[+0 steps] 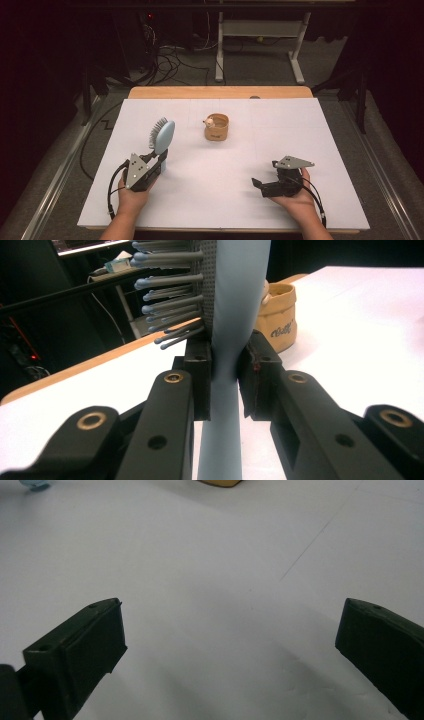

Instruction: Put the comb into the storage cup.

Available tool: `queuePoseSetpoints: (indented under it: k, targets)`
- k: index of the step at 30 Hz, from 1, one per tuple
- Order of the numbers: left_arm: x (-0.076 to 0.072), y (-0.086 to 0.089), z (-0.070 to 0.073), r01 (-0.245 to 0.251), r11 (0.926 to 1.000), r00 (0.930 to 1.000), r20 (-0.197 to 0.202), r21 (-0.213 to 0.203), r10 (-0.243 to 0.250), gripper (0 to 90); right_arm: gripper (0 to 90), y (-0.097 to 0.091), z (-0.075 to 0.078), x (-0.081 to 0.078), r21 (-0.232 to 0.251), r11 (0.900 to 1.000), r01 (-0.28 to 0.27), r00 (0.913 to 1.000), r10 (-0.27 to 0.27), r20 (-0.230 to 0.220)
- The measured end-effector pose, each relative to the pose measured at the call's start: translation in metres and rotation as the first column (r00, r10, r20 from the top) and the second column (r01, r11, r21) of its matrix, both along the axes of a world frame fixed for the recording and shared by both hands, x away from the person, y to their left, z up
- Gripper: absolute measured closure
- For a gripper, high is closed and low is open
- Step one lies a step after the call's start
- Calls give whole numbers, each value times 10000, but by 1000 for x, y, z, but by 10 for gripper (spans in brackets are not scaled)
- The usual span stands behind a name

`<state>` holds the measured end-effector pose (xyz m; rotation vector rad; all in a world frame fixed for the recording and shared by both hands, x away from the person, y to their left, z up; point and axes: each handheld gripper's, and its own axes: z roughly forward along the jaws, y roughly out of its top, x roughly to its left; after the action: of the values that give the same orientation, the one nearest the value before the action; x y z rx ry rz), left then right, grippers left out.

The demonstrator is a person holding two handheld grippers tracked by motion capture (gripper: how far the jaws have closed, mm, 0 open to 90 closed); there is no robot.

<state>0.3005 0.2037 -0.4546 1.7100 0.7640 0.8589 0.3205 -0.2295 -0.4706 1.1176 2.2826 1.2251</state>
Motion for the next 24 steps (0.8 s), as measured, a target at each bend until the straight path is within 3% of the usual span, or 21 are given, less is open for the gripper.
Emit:
queuePoseSetpoints:
  k: [5, 7, 24]
  targets:
    - [0, 1, 0, 155, 9992, 9997, -163, -371, -161, 768, 2, 0, 0, -3, 141, 9999, 52, 9998, -54, 190]
    - [0, -1, -1, 217, 9993, 9996, -170, -319, -222, 768, 2, -1, 0, -4, 384, 9993, 47, 9997, -57, 247]
    - [-8, -27, 1, 931, 9956, 9953, -264, -29, -932, 768, 2, 5, 6, -10, 985, 9947, -281, 9948, 182, 1007]
